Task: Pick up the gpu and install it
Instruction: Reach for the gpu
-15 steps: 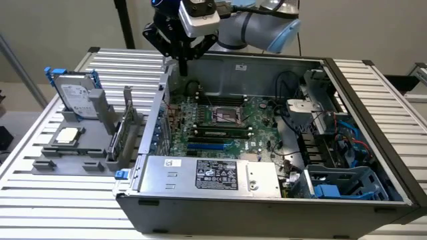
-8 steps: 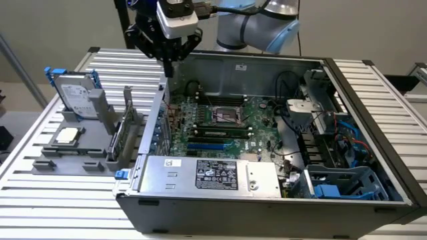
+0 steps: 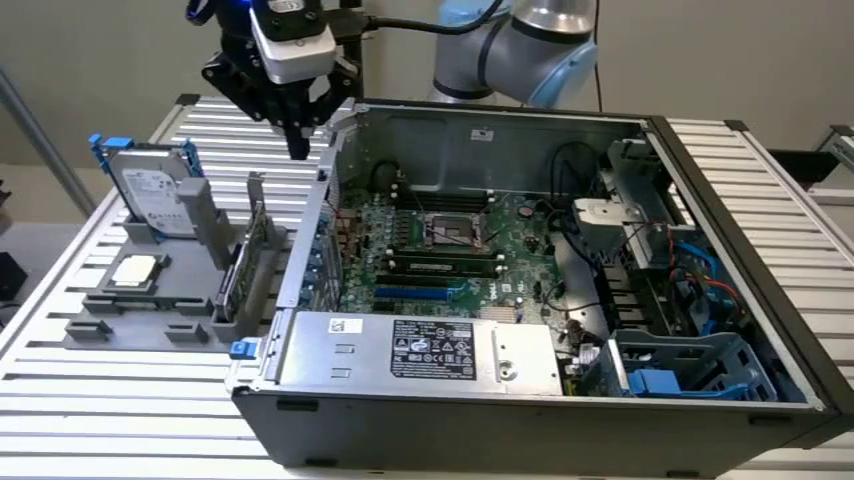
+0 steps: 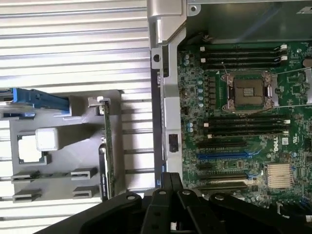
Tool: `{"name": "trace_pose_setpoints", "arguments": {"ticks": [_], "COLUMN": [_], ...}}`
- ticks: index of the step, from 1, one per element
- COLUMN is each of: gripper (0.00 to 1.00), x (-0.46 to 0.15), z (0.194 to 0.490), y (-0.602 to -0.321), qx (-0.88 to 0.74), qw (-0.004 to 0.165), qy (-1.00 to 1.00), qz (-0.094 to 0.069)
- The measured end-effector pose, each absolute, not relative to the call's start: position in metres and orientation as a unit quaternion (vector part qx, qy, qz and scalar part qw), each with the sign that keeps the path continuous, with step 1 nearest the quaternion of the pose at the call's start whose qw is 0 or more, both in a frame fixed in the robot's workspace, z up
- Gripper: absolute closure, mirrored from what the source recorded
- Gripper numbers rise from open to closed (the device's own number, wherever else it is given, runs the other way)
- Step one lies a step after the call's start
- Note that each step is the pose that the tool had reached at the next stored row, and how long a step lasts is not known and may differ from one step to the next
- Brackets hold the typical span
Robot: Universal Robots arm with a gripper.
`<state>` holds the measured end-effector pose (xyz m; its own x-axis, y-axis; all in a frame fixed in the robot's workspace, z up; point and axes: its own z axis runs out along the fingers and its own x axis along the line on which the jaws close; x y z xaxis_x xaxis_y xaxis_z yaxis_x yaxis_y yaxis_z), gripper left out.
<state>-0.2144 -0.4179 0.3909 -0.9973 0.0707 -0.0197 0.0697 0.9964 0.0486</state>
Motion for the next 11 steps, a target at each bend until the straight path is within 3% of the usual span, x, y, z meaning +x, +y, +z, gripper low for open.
{"name": "trace_pose_setpoints", "arguments": {"ticks": [11], "gripper": [1.0], "x": [-0.265], "z": [0.379], "y": [-0.421], "qx": [0.035], "qw": [0.011], "qy": [0.999], "qz": [0.023]}}
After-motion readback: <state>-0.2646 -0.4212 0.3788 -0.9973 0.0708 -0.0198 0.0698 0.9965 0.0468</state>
